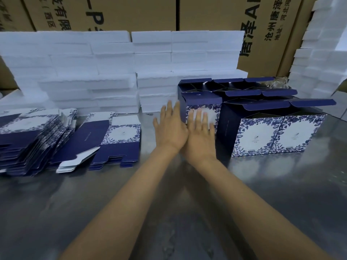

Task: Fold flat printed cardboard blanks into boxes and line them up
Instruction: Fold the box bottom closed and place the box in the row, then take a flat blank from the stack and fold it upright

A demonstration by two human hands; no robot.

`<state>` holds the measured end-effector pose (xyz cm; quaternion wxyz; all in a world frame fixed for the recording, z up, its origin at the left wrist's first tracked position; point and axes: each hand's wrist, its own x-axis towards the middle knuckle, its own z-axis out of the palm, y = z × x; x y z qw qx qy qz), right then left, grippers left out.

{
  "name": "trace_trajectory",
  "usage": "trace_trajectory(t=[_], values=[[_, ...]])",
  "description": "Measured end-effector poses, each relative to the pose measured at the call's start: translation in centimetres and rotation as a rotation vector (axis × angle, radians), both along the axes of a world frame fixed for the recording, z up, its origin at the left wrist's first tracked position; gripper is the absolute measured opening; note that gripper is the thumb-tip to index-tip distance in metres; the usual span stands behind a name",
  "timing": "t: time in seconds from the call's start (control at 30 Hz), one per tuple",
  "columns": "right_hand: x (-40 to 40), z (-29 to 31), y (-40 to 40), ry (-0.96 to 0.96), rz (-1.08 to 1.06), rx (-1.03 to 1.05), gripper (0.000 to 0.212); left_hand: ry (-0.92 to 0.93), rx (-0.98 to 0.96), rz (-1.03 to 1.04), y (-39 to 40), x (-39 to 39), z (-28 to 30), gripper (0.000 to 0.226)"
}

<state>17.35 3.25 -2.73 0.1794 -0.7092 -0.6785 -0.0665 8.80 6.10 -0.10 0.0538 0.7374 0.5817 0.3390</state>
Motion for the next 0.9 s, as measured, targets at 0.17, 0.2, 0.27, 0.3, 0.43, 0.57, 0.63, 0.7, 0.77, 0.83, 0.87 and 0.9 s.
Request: trace_trajectory(t=[0.17,0.2,0.27,0.3,0.43,0.57,0.63,0.7,0.77,0.83,0.87,0.9], values=[[-5.0,-1.7,-2.2,0.259,0.263,-0.212,0.049,-0.145,-0.066,0.113,-3.5,-5.4,-2.5,0.052],[-6.1,-1.9,-2.4,0.285,0.288,-0.242,0.04,-0.17,-0.063,0.136,-3.9,-6.5,-2.8,0.051],[-8.4,-2.2,-2.5,0.318,0.307,-0.27,0.033,-0.195,-0.039,0.171,-4.3,-8.5,-3.0,0.049],[-9.4,-2.3,-2.4,0.325,0.302,-0.272,0.034,-0.204,-0.026,0.182,-4.3,-9.4,-3.0,0.048],[-12.3,-2.3,-1.5,0.376,0.199,-0.296,0.046,-0.279,0.032,0.251,-4.4,-12.7,-3.3,0.044],[-14.1,-2.0,-0.6,0.411,0.129,-0.313,0.057,-0.345,0.071,0.38,-4.4,-16.0,-4.2,0.04],[-14.4,-2.1,-0.2,0.412,0.107,-0.254,0.045,-0.379,0.067,0.448,-4.2,-17.6,-4.2,0.039],[-14.6,-2.0,0.0,0.466,0.086,-0.2,0.033,-0.429,0.059,0.496,-4.1,-18.7,-3.9,0.039],[-14.5,-1.8,0.1,0.553,0.08,-0.152,0.025,-0.449,0.047,0.517,-4.0,-19.3,-3.7,0.038],[-14.4,-1.3,0.0,0.614,0.087,-0.11,0.019,-0.435,0.04,0.541,-4.2,-19.7,-3.7,0.037],[-14.3,-1.0,0.1,0.627,0.087,-0.096,0.019,-0.423,0.034,0.56,-4.2,-20.0,-3.6,0.037],[-14.1,-0.7,0.1,0.64,0.083,-0.086,0.02,-0.417,0.025,0.582,-4.2,-20.2,-3.5,0.037]])
